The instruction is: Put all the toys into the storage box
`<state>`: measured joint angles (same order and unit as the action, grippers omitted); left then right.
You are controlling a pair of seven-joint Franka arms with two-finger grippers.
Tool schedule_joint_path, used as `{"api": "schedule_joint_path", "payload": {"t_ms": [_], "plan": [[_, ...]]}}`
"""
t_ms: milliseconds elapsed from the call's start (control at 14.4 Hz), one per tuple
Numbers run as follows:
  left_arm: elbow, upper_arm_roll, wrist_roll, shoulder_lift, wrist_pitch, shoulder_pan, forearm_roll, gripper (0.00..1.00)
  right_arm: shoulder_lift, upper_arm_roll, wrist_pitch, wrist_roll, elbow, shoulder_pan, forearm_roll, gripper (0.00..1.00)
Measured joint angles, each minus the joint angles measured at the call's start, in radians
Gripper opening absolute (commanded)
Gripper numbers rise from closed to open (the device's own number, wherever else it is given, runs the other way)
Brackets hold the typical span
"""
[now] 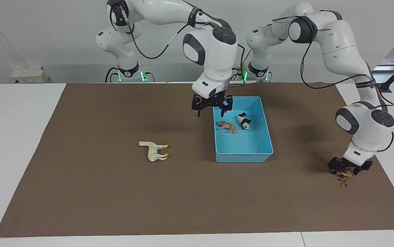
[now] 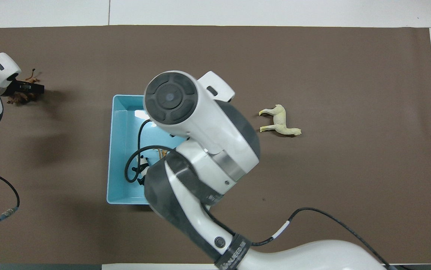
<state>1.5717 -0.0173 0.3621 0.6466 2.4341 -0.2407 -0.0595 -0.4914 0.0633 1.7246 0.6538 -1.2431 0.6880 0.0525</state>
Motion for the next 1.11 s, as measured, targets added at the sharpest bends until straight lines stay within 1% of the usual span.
{"api": "schedule_joint_path", "payload": {"t_ms": [139, 278, 348, 417, 626, 696, 835, 974, 1113], "plan": [[-0.007, -0.005, -0.002, -0.001, -0.016, 0.004, 0.002, 0.00, 0.015, 0.001, 0.037, -0.090, -0.075, -0.073, 0.001, 1.00], [-0.018, 0.003, -0.002, -0.002, -0.028, 0.004, 0.002, 0.00, 0.033, 0.002, 0.113, -0.175, -0.163, -0.144, 0.001, 1.00], [-0.027, 0.002, -0.005, -0.002, -0.054, 0.004, 0.003, 0.00, 0.046, 0.002, 0.157, -0.220, -0.216, -0.179, 0.002, 1.00], [-0.043, -0.001, -0.019, -0.002, -0.100, 0.005, 0.003, 0.00, 0.063, 0.003, 0.213, -0.271, -0.279, -0.215, 0.002, 1.00], [-0.125, -0.010, -0.127, -0.015, -0.329, 0.028, 0.005, 0.00, 0.112, 0.002, 0.402, -0.400, -0.491, -0.302, 0.002, 1.00], [-0.147, -0.013, -0.187, -0.039, -0.402, 0.043, 0.005, 0.00, 0.123, 0.002, 0.445, -0.427, -0.547, -0.313, 0.002, 1.00], [-0.156, -0.017, -0.295, -0.125, -0.559, 0.075, 0.012, 0.00, 0.133, -0.001, 0.508, -0.461, -0.624, -0.313, 0.002, 1.00], [-0.139, -0.018, -0.391, -0.232, -0.709, 0.109, 0.058, 0.00, 0.136, -0.007, 0.550, -0.484, -0.667, -0.309, 0.002, 1.00], [-0.089, -0.020, -0.542, -0.330, -0.811, 0.160, 0.103, 0.00, 0.138, -0.006, 0.564, -0.506, -0.685, -0.312, 0.002, 1.00]]}}
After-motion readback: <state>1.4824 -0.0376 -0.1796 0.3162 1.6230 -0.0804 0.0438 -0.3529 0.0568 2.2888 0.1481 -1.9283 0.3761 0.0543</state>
